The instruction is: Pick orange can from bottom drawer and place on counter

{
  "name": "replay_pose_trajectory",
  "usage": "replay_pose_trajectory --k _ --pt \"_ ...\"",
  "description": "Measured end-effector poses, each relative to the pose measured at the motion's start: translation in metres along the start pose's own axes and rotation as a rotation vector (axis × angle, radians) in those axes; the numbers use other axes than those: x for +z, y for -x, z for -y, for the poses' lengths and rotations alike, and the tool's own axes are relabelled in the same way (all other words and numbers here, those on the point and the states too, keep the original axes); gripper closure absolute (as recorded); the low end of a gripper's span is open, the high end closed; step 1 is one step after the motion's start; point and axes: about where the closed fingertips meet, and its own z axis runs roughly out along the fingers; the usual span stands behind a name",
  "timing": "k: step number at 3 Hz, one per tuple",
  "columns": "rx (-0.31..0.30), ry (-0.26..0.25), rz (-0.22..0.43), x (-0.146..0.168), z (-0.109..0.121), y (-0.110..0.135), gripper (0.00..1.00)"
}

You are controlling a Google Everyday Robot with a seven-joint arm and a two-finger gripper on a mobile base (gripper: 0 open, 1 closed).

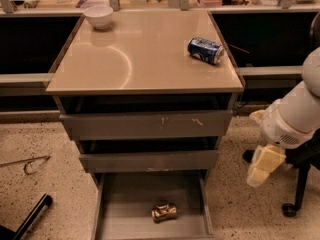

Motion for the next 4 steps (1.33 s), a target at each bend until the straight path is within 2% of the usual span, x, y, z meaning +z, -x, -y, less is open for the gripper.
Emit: replay_pose_trajectory --k 1,2,3,4 --pt "0.018 0.02 0.046 0.068 0.002 -0.013 0.0" --pt "0.02 0.052 0.097 0.119 -0.004 -0.015 0.0" --pt "0.007 0.058 0.139 0.133 -0.008 -0.01 0.0" --pt "-0.002 0.061 0.14 0.141 -0.011 -0.01 0.0"
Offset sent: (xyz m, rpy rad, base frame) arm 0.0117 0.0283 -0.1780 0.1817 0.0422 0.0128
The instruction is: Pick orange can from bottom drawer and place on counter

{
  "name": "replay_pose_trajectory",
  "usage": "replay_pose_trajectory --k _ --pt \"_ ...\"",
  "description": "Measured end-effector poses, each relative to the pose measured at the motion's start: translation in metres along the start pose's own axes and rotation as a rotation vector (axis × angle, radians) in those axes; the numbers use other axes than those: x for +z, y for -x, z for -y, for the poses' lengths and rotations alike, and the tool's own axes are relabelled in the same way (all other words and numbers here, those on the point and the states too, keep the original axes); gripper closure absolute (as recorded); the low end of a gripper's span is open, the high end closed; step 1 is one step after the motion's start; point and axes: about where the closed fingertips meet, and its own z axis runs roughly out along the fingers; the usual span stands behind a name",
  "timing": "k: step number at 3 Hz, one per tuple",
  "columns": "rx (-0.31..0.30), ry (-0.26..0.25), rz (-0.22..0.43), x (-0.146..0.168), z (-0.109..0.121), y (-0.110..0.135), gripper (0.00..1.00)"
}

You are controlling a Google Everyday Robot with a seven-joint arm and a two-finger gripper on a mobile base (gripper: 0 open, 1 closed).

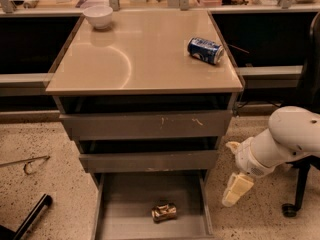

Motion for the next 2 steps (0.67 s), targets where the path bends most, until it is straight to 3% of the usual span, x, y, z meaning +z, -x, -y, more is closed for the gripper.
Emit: replay_pose_trajectory --k 1,2 --pt "-0.057 0.028 0.023 0.049 -0.012 -0.001 0.0" --pt "-0.173 0.097 0.062 0.146 -0.036 0.007 0.0"
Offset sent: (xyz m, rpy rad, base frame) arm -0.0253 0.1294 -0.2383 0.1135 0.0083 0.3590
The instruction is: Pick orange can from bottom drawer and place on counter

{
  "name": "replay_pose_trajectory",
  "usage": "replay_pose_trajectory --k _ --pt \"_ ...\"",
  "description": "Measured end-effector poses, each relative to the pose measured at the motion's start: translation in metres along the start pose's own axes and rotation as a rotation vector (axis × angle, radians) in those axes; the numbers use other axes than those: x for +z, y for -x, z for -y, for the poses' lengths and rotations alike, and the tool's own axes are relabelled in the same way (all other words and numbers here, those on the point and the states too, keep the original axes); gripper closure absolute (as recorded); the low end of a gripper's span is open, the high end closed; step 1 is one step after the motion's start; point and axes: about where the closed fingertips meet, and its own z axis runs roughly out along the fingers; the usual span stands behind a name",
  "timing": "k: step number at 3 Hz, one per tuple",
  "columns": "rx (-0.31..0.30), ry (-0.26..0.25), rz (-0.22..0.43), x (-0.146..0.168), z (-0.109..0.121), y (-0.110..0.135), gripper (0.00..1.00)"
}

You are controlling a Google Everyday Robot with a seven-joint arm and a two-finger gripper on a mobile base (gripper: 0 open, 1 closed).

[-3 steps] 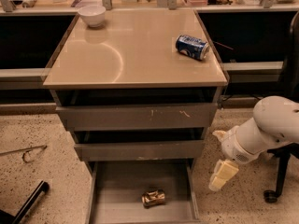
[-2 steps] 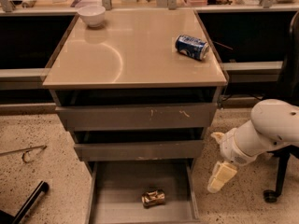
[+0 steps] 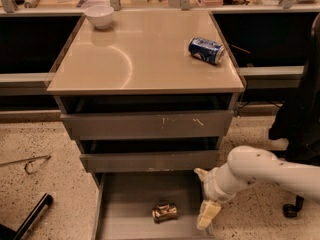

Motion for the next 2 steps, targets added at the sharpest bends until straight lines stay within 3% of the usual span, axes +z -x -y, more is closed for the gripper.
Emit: replay_pose_trajectory --k 1,2 --pt "-0.128 0.034 0.008 0.0655 -0.0083 0.0208 0.0" --pt "-0.128 0.034 0.008 0.0656 -0.0083 0.0208 0.0"
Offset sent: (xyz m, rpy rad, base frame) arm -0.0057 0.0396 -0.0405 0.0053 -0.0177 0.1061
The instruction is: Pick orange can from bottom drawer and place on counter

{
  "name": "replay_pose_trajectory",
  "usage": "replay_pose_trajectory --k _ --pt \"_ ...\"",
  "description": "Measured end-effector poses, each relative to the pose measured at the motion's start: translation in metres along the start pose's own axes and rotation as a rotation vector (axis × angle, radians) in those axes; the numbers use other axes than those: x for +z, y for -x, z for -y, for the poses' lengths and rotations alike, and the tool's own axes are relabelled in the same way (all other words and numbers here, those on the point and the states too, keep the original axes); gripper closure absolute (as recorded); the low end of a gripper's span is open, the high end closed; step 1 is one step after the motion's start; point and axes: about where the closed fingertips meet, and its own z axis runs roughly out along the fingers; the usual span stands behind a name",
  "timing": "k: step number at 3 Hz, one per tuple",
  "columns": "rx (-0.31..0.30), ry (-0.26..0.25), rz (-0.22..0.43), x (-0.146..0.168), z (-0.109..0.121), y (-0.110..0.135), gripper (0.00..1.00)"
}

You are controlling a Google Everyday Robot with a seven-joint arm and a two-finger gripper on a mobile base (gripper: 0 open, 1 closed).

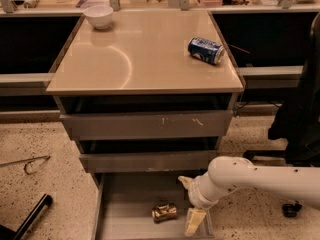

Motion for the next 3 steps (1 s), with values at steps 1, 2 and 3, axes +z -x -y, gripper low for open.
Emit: replay_pose_trajectory --k 1,2,3 --pt "-0.007 0.005 0.026 0.023 0.007 -0.001 0.0" --pt "-0.015 0.006 0.05 0.071 0.024 -0.01 0.0" --pt "-0.025 0.033 0.071 0.123 0.036 -0.016 0.0"
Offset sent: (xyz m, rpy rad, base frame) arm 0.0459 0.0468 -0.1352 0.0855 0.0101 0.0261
